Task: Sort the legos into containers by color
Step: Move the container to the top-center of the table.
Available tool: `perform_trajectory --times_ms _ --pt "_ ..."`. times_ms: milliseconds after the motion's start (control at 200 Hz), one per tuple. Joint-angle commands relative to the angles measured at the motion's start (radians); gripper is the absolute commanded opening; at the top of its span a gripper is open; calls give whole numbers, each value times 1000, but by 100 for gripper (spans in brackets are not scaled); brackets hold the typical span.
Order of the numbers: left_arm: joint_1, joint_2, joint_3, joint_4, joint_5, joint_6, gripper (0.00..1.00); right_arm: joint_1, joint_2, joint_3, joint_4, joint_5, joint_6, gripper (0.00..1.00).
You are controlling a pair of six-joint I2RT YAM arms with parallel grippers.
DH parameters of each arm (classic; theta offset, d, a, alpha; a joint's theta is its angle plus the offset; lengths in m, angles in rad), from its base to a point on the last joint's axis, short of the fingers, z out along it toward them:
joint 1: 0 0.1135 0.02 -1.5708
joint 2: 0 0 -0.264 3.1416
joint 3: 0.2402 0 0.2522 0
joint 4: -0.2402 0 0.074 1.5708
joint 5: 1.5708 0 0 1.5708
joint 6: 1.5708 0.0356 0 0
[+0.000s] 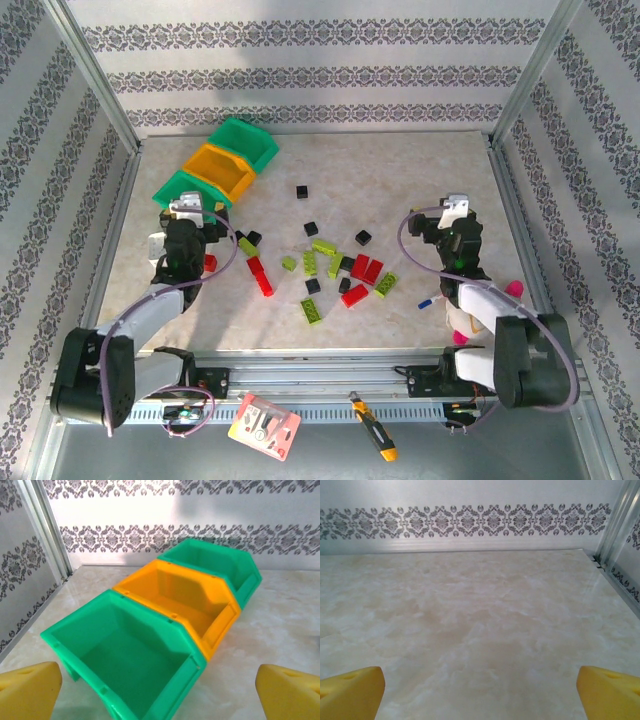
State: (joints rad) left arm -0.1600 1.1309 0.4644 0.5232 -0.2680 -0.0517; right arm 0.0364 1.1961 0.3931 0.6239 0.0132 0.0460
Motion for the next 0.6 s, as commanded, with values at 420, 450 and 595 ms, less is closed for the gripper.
perform_trajectory --times_ms 420,450,595 --pt "-118 387 623 -804 -310 -505 99 405 -157 200 -373 -41 -15 98" --pt "-107 416 655 -834 -307 -539 99 428 -152 211 -378 -38 -15 98" --pt "-51 564 795 -930 -244 -627 99 517 -119 250 -370 -27 -7 98"
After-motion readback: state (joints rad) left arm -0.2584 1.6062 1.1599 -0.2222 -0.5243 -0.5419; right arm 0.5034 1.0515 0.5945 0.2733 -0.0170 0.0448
